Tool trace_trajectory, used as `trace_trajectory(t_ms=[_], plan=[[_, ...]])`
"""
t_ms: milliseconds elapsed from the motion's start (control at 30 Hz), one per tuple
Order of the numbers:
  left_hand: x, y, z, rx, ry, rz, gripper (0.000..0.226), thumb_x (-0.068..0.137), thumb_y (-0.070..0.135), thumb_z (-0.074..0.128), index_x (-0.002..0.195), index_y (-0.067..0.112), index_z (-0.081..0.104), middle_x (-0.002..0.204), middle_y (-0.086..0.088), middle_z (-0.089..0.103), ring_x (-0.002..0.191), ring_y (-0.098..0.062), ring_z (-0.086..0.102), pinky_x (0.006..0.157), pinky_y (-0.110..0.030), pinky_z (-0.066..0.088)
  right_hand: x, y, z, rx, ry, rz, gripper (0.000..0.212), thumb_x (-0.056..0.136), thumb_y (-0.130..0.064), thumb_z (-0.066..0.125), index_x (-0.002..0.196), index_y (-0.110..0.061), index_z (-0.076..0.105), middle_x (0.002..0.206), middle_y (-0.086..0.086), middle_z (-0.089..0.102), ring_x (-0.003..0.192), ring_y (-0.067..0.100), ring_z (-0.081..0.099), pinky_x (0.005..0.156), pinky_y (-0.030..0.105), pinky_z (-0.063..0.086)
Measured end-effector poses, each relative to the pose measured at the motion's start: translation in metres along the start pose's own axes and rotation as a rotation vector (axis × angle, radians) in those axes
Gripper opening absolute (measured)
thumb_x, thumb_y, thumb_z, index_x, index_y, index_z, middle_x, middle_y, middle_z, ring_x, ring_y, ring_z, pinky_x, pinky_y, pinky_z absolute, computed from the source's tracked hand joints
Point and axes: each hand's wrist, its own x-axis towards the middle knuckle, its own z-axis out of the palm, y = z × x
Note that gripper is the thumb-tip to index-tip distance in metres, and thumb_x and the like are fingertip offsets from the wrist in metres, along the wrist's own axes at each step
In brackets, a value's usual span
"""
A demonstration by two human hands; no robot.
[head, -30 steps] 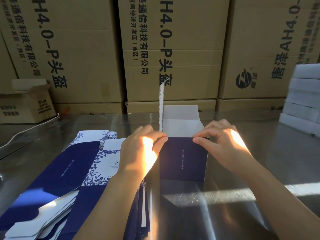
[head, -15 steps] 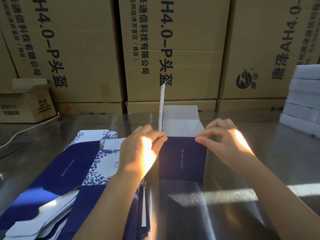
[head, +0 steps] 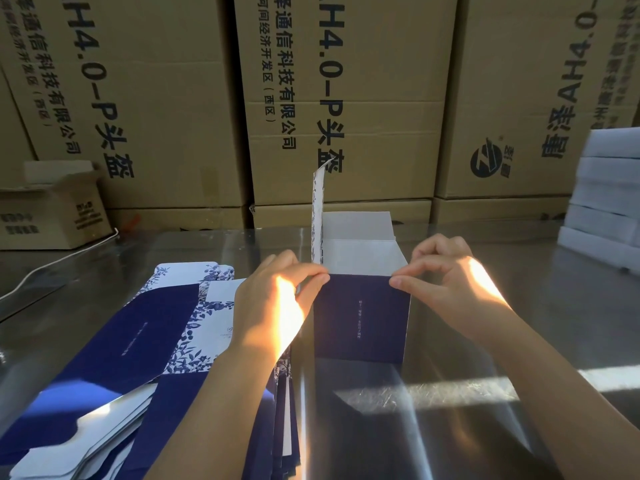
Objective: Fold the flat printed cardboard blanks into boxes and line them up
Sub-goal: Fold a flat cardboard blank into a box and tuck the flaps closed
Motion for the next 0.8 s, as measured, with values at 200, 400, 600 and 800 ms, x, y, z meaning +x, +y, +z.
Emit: trace_trajectory(t_ms=[200, 400, 600, 800], plan=[[-0.0005, -0.0001, 0.0012, -0.027, 0.023, -0.018, 0.005, 0.080, 0.024, 0.074, 0.085, 0.022, 0.076, 0.062, 0.000, 0.051, 0.063, -0.018, 0.050, 0.048, -0.030, 0.046, 0.0002, 0.0014, 0.0002, -0.013, 0.019, -0.003, 0.004, 0.076, -0.037, 0.075, 0.074, -0.034, 0.074, 0.085, -0.016, 0.048, 0.098, -0.004, 0.038, 0.077, -0.002, 0.023], [-0.0009, -0.0011, 0.0007, -0.032, 0.027, -0.018, 0.005, 0.080, 0.024, 0.074, 0.084, 0.023, 0.076, 0.061, 0.001, 0.049, 0.062, -0.017, 0.051, 0.048, -0.029, 0.045, 0.0003, 0.0031, -0.0009, 0.027, 0.055, 0.012, 0.008, 0.069, -0.039, 0.079, 0.066, -0.039, 0.072, 0.085, -0.016, 0.048, 0.097, -0.007, 0.039, 0.074, -0.005, 0.023], [-0.0016, -0.0017, 0.0016, -0.027, 0.011, -0.064, 0.006, 0.081, 0.026, 0.072, 0.086, 0.027, 0.075, 0.066, 0.009, 0.050, 0.066, -0.012, 0.050, 0.053, -0.023, 0.042, 0.0015, 0.0035, -0.0007, 0.074, 0.050, 0.014, 0.012, 0.068, -0.038, 0.080, 0.062, -0.043, 0.071, 0.083, -0.027, 0.048, 0.094, -0.009, 0.041, 0.070, -0.006, 0.024], [-0.0014, -0.0074, 0.0018, -0.042, -0.040, -0.182, 0.012, 0.086, 0.031, 0.063, 0.092, 0.030, 0.073, 0.089, 0.014, 0.065, 0.084, -0.008, 0.059, 0.066, -0.025, 0.048, -0.0038, 0.0031, 0.0015, 0.170, -0.051, 0.033, 0.005, 0.074, -0.047, 0.071, 0.073, -0.041, 0.071, 0.102, -0.029, 0.048, 0.109, -0.006, 0.043, 0.083, 0.013, 0.033]])
